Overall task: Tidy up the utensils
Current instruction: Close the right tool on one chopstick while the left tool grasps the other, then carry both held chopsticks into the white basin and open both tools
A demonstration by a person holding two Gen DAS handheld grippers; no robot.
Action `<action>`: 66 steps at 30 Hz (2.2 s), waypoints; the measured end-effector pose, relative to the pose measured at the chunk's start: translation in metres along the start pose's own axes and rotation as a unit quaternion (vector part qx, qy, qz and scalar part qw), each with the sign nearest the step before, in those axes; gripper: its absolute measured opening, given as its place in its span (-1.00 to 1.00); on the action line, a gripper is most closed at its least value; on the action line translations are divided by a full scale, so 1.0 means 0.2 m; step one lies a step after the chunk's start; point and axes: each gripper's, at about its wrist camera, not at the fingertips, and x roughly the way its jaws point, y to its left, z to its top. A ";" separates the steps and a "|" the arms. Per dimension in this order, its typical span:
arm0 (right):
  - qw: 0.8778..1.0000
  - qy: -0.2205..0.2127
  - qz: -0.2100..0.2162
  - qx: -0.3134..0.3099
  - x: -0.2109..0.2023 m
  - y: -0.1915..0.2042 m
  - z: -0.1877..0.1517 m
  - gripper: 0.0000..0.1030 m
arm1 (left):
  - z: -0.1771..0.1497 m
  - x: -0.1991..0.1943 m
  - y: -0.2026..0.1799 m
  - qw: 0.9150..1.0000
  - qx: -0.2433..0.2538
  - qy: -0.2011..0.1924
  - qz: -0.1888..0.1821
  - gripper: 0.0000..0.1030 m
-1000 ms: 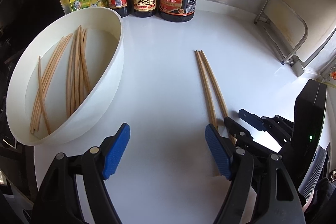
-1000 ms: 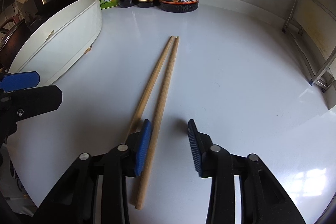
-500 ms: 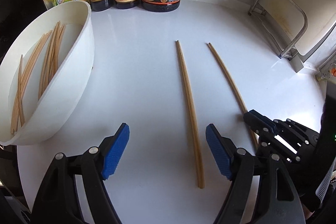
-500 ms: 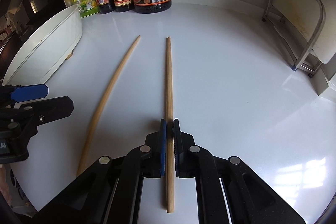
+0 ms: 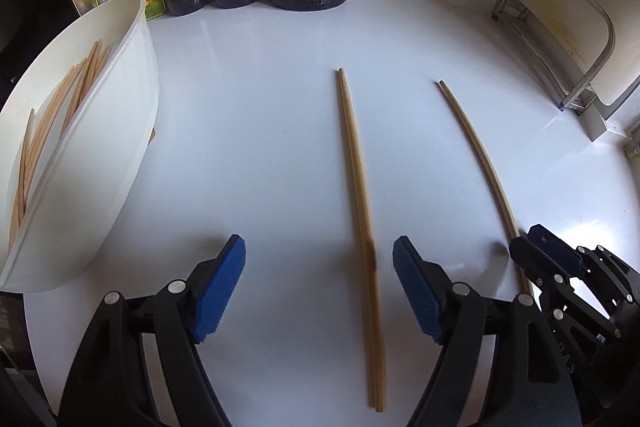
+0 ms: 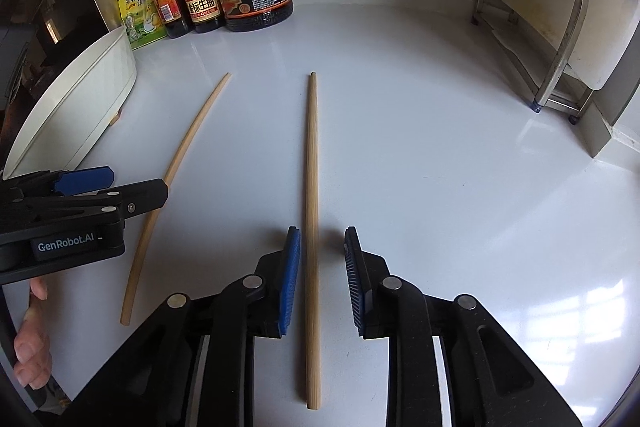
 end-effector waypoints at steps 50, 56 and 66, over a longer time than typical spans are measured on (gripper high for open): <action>0.990 -0.068 0.126 -0.013 -0.19 1.05 0.68 -0.88 | 0.35 -0.57 1.01 0.997 -0.021 -0.076 0.011 -0.85; 0.990 -0.020 0.134 -0.036 0.04 1.30 0.77 -0.88 | 0.39 -0.44 1.28 0.997 -0.047 -0.051 0.016 -0.85; 0.989 0.033 0.138 -0.050 0.21 1.44 0.81 -0.88 | 0.42 -0.33 1.42 0.998 -0.060 -0.032 0.016 -0.82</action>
